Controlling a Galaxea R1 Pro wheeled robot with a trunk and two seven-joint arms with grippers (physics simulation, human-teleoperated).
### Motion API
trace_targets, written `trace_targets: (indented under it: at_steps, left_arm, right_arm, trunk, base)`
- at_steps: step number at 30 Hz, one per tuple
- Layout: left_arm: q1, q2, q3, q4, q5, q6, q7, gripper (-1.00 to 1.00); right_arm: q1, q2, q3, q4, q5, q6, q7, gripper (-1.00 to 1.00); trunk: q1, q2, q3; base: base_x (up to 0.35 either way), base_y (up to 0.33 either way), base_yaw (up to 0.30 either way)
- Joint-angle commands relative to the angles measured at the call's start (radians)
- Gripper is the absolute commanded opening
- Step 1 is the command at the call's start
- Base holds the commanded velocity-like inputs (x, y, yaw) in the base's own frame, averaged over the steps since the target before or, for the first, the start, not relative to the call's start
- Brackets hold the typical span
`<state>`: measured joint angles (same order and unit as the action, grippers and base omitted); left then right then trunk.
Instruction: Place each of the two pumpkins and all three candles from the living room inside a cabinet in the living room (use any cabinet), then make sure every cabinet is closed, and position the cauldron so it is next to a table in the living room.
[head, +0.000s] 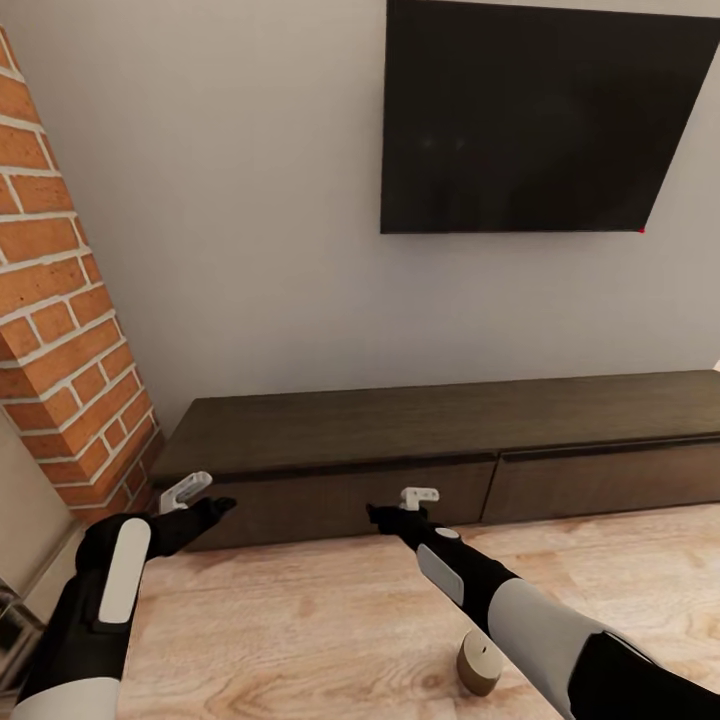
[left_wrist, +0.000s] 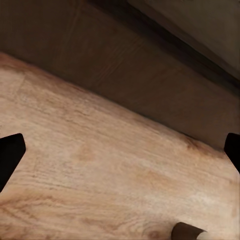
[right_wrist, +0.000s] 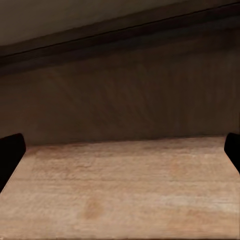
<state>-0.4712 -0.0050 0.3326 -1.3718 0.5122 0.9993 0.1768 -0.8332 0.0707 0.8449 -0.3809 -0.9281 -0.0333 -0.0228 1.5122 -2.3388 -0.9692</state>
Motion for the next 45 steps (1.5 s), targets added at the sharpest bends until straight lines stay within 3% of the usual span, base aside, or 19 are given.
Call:
trace_targets:
  at_steps: [1,4,5,7,9,14,16,18,21,25,27,28,31,35,45]
  left_arm:
    - [0.001,0.005,-0.001,0.001,0.016,0.005,0.009,1.0]
    - [0.017,0.022,-0.004,0.001,0.031,0.007,0.009,1.0]
    - [0.04,0.117,-0.008,0.0,0.364,0.008,0.009,1.0]
    - [0.064,0.176,-0.024,0.005,0.55,0.008,0.009,1.0]
    - [0.095,0.255,-0.074,0.006,0.754,0.008,0.009,1.0]
    - [0.148,0.461,-0.285,-0.007,1.277,0.007,0.01,1.0]
    - [0.153,0.516,-0.368,-0.01,1.426,0.007,0.01,1.0]
    - [0.155,0.546,-0.423,-0.011,1.518,0.007,0.01,1.0]
    - [0.163,0.562,-0.459,-0.027,1.587,0.007,0.01,1.0]
    - [0.178,0.566,-0.471,-0.065,1.647,0.007,0.01,1.0]
    - [0.19,0.566,-0.474,-0.09,1.672,0.007,0.01,1.0]
    - [0.193,0.566,-0.475,-0.099,1.678,0.007,0.01,1.0]
    - [0.195,0.566,-0.475,-0.105,1.683,0.007,0.01,1.0]
    - [0.196,0.565,-0.475,-0.108,1.686,0.007,0.01,1.0]
    - [0.197,0.565,-0.475,-0.115,1.686,0.007,0.01,1.0]
  right_arm:
    - [-0.001,0.0,0.008,-0.001,-0.016,0.002,0.003,1.0]
    - [-0.001,0.001,0.006,0.0,-0.033,0.019,0.02,1.0]
    - [-0.001,0.001,0.006,0.001,-0.783,0.024,0.688,1.0]
    - [-0.001,0.001,0.007,0.004,-0.783,0.005,0.687,1.0]
    - [-0.001,0.002,0.007,0.005,-0.783,-0.004,0.686,1.0]
    - [-0.001,0.001,0.006,0.004,-0.785,-0.007,0.643,1.0]
    - [-0.001,0.0,0.005,0.0,-0.785,-0.008,0.626,1.0]
    - [-0.001,0.001,0.005,-0.004,-0.785,-0.004,0.617,1.0]
    - [-0.001,0.001,0.004,-0.006,-0.786,0.0,0.61,1.0]
    - [-0.001,0.003,0.002,0.003,-0.799,0.011,0.588,1.0]
    - [-0.002,0.003,0.002,0.005,-0.854,0.043,0.527,1.0]
    - [-0.002,0.004,0.003,0.006,-0.901,0.067,0.47,1.0]
    - [-0.002,0.003,0.004,0.007,-0.946,0.079,0.379,1.0]
    - [-0.003,0.004,0.005,0.008,-0.964,0.081,0.292,1.0]
    - [-0.003,0.004,0.003,0.008,-0.974,0.077,0.285,1.0]
  trunk:
    - [0.0,0.0,-0.001]
    - [0.0,0.0,-0.001]
    - [0.0,0.0,-0.001]
    - [0.0,0.0,-0.001]
    - [0.0,0.0,-0.001]
    - [0.0,0.0,-0.001]
    - [0.0,0.0,-0.001]
    - [0.0,0.0,-0.001]
    - [0.0,0.0,-0.001]
    - [0.0,0.0,-0.001]
    - [0.0,0.0,-0.001]
    - [0.0,0.0,-0.001]
    - [0.0,0.0,-0.001]
    - [0.0,0.0,-0.001]
    - [0.0,0.0,-0.001]
  base:
    - [0.002,0.001,0.0]
    - [0.001,0.0,0.0]
    - [0.0,0.0,0.0]
    - [0.0,0.0,0.0]
    - [0.0,0.0,0.0]
    - [0.0,0.0,0.0]
    - [0.0,0.0,0.0]
    - [0.0,0.0,0.0]
    - [0.0,0.0,0.0]
    - [0.0,0.0,0.0]
    - [0.0,0.0,0.0]
    - [0.0,0.0,0.0]
    - [0.0,0.0,0.0]
    - [0.105,0.0,0.0]
    - [0.15,0.012,0.0]
